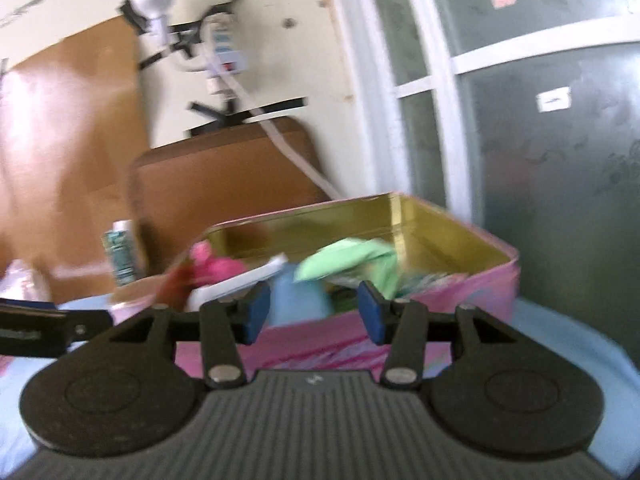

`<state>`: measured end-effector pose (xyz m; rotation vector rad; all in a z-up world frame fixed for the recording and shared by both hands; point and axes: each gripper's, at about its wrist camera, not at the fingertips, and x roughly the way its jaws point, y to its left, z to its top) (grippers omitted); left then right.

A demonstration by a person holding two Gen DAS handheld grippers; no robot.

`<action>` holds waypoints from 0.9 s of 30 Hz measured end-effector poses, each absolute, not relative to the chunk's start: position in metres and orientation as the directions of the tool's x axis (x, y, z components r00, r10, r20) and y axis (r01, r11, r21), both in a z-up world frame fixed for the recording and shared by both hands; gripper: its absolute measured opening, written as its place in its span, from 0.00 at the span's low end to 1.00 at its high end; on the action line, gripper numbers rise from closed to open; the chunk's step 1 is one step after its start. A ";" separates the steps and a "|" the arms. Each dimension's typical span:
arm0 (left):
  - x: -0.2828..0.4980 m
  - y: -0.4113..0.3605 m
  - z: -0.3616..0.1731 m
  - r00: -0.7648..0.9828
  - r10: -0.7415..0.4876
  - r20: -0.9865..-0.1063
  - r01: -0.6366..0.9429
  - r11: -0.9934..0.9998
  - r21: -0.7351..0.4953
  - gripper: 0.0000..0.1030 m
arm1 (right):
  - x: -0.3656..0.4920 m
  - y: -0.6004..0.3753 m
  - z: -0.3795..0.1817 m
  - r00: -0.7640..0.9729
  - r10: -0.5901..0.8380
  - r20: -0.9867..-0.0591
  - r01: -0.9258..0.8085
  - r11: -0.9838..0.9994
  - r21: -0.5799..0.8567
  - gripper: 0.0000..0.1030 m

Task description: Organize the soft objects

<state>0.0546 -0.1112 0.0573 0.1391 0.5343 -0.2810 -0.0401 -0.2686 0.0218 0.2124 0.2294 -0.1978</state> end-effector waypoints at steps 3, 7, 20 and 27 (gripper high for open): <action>0.045 -0.078 0.047 0.840 -0.159 -0.519 0.234 0.969 0.080 0.87 | -0.035 -0.241 0.023 0.959 -0.102 -0.264 0.153 0.972 0.179 0.50; 0.041 -0.029 0.030 0.836 -0.067 -0.544 0.126 0.990 0.071 0.87 | -0.026 -0.202 0.024 0.955 -0.022 -0.296 0.064 0.989 0.134 0.50; 0.010 0.181 0.009 0.787 0.332 -0.520 -0.384 0.923 0.007 0.88 | 0.007 -0.073 0.022 0.887 0.251 -0.388 -0.245 0.967 0.064 0.54; -0.005 0.251 0.003 0.772 0.334 -0.541 -0.525 0.815 -0.247 0.88 | 0.040 0.002 0.032 0.788 0.460 -0.409 -0.432 0.887 0.164 0.73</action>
